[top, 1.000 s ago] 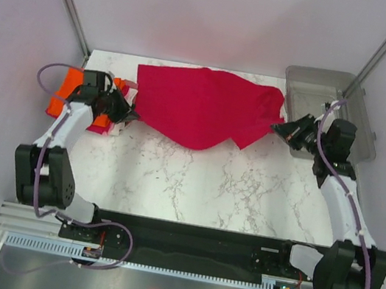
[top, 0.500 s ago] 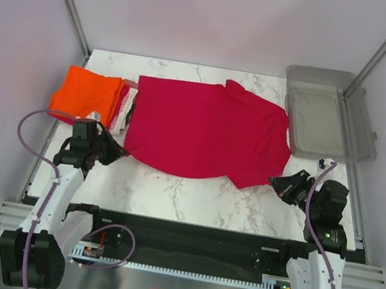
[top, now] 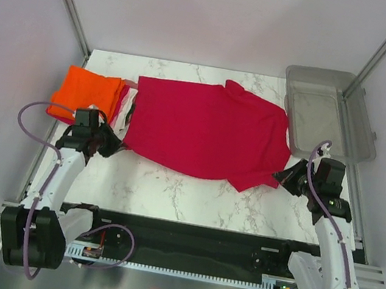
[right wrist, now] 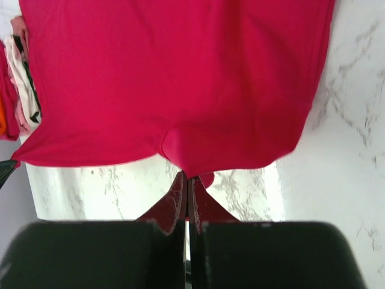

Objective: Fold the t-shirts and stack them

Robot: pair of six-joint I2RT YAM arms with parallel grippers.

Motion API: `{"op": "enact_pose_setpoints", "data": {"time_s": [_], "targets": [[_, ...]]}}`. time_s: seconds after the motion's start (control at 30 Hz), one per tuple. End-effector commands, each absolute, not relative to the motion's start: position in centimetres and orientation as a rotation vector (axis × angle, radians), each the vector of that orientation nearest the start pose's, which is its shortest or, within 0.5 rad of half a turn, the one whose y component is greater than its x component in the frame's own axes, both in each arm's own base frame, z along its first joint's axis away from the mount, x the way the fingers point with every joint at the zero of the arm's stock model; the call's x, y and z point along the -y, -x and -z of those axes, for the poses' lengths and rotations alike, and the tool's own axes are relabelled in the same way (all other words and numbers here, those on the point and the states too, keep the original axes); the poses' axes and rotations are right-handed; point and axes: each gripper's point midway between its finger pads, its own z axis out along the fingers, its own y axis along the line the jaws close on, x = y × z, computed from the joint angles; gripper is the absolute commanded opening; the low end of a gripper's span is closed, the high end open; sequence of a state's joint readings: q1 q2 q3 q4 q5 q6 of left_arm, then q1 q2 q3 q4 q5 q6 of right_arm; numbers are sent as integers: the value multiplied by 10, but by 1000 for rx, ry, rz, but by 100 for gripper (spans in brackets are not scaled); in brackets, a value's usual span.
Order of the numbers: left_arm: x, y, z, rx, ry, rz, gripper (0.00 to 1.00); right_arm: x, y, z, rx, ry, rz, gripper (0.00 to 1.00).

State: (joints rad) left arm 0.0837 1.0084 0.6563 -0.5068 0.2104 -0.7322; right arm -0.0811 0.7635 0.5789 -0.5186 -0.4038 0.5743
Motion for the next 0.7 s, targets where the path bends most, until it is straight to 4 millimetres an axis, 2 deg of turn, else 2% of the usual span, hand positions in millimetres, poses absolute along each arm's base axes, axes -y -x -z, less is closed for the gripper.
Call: {"op": "enact_pose_setpoints", "data": {"time_s": [0.0,0.07,0.1,0.13,0.2,0.23,0.27,0.43,0.67], "targets": [[33,-296,-134,-2234,922,531,2,-61,-279,-183,-2107,-473,-669,0],[32,-303,-131,-2250,939,524,2,-56,-296,-195,-2097,-479,-643,0],[31,-308,-136,-2240,939,520,2,-56,-301,-198,-2096,-476,-643,0],[30,-312,-132,-2256,954,517,2,-57,-312,-200,-2109,-471,-652,0],[30,-321,-135,-2251,955,521,2,-58,-324,-200,-2130,-457,-660,0],[30,-324,-133,-2256,965,524,2,-57,-332,-207,-2122,-437,-654,0],[31,-328,-127,-2275,976,524,2,-56,-340,-198,-2153,-447,-645,0],[26,-346,-122,-2278,1001,514,2,-58,-374,-199,-2175,-436,-623,0],[25,-363,-111,-2299,1011,512,2,-68,-408,-192,-2213,-409,-595,0]]}}
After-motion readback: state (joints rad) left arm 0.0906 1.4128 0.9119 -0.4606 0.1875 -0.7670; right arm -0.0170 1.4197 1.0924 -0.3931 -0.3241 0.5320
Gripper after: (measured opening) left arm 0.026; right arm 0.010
